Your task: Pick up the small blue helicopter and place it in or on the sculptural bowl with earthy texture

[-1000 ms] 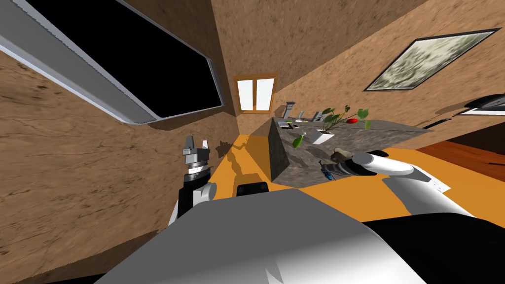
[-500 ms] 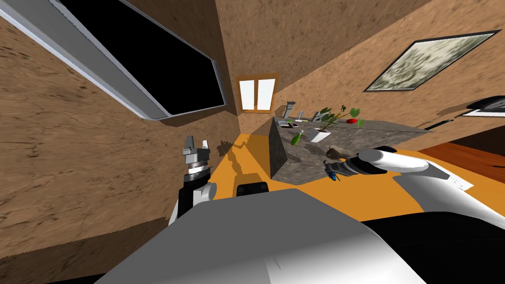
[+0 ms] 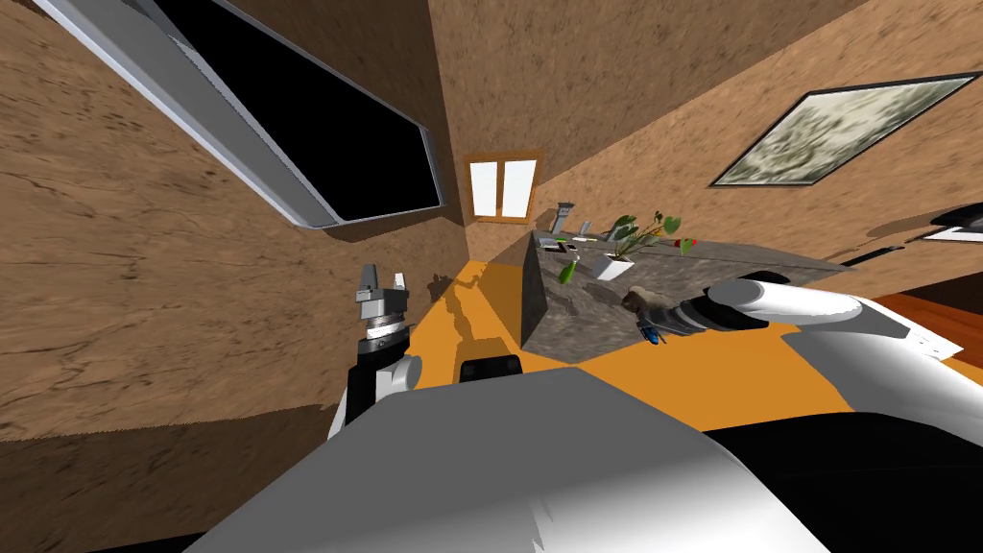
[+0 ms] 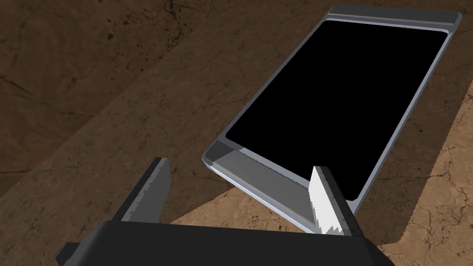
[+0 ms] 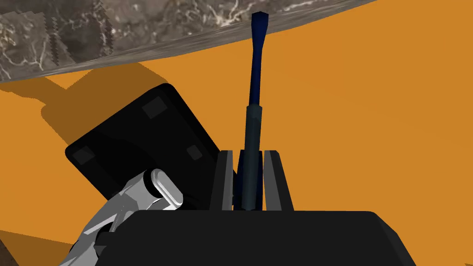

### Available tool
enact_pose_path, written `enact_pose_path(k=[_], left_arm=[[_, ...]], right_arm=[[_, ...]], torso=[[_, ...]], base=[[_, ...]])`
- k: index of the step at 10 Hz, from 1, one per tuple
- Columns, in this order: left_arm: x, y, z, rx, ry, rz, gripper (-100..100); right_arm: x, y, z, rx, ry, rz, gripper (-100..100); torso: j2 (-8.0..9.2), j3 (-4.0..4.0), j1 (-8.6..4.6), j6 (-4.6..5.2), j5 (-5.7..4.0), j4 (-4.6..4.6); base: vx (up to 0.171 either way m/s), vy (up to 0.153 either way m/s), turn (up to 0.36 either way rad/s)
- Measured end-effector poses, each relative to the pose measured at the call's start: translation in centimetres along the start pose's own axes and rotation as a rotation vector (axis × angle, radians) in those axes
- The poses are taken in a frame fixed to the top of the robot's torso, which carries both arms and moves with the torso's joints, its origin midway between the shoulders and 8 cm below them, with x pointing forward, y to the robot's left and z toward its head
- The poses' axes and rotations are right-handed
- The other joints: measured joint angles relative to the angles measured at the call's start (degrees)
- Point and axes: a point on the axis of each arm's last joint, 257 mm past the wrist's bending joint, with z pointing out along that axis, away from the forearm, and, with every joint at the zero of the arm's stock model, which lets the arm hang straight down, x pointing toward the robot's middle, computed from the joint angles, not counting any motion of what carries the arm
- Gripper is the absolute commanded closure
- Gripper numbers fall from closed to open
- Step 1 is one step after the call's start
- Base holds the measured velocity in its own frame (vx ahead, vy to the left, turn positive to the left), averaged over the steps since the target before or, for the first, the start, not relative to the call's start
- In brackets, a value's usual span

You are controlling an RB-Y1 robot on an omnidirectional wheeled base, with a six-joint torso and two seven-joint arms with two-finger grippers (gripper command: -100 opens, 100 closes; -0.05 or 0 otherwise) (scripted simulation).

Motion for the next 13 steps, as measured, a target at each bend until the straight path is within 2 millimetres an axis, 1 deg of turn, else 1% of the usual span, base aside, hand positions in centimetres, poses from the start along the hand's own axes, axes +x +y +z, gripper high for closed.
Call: enact_pose_path(k=[3,5,7,11,12,13], left_arm=[[0.0,0.0,0.0,0.000,0.000,0.000,0],[0.0,0.0,0.0,0.000,0.000,0.000,0],[0.0,0.0,0.0,0.000,0.000,0.000,0],[0.0,0.0,0.0,0.000,0.000,0.000,0],[0.0,0.0,0.0,0.000,0.000,0.000,0],[0.0,0.0,0.0,0.000,0.000,0.000,0]], right_arm=[[1.7,-0.6,-1.6,-0.002,0.032,-0.011,100],[2.7,-1.2,-2.7,-0.003,0.056,-0.023,100],[3.8,-1.7,-3.8,-0.003,0.080,-0.034,100],[6.1,-2.7,-6.3,-0.003,0.132,-0.061,100],[6.4,-2.9,-6.8,-0.003,0.144,-0.066,100],[6.6,-2.9,-7.0,-0.004,0.148,-0.067,-100]], torso=[[-0.06,-0.04,-0.21,-0.07,-0.07,0.00],[-0.05,-0.02,-0.04,-0.11,-0.03,0.02],[-0.21,-0.09,-0.27,-0.15,-0.04,0.01],[-0.09,-0.02,-0.17,-0.23,-0.04,0.05],[-0.10,-0.02,-0.10,-0.21,-0.06,0.04],[-0.06,-0.01,0.45,-0.21,-0.01,0.03]], base=[[-0.022,-0.223,0.097],[-0.020,-0.213,0.099],[0.012,-0.261,0.088],[-0.019,-0.232,0.089],[-0.030,-0.043,0.077],[-0.005,-0.009,-0.002]])
